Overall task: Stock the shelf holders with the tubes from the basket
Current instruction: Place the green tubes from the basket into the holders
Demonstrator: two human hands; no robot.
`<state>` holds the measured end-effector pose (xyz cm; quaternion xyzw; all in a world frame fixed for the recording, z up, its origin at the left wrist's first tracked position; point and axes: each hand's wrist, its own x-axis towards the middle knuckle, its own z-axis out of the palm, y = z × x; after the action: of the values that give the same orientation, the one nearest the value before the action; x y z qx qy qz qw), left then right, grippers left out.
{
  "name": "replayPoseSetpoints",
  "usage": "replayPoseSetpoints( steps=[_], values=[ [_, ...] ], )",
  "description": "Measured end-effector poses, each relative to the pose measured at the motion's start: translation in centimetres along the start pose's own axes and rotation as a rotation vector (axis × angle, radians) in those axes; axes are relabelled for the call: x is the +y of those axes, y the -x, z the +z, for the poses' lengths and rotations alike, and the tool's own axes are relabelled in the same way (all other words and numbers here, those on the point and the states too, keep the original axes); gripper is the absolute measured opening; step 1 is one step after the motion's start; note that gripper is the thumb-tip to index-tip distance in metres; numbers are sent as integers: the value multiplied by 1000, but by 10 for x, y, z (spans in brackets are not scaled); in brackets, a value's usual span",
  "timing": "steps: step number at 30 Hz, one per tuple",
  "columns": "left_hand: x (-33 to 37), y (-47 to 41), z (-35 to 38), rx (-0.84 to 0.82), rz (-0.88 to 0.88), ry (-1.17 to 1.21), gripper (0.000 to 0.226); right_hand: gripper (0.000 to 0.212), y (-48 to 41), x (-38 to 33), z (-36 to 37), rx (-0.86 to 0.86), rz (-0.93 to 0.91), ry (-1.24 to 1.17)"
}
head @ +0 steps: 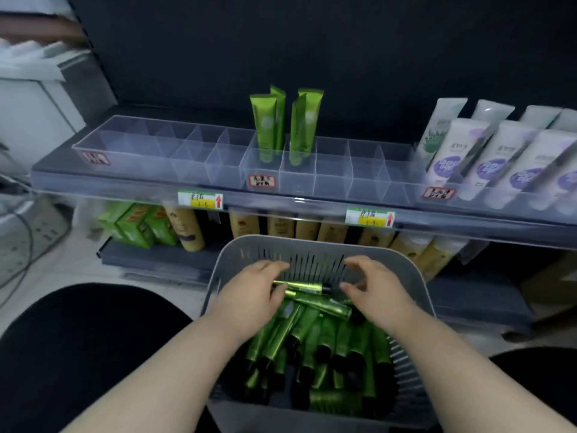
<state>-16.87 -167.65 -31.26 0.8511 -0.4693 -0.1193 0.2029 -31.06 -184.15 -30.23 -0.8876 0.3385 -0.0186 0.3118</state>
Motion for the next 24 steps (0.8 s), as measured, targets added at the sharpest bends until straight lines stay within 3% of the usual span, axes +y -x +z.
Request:
replayPoseSetpoints(
  steps=[5, 10, 14, 24],
  values=[
    [-10, 9, 32, -217, -35, -65, 45, 48, 8, 30, 32, -217, 110, 247],
    [-23, 1, 55, -401, -112, -190, 43, 58, 8, 42, 76, -350, 227, 304],
    [-33, -4, 74, -541, -199, -254, 42, 51, 9, 45, 108, -456, 217, 266],
    [-36, -15, 119, -626, -298, -145, 46, 62, -7, 55, 126, -558, 158, 374]
  ],
)
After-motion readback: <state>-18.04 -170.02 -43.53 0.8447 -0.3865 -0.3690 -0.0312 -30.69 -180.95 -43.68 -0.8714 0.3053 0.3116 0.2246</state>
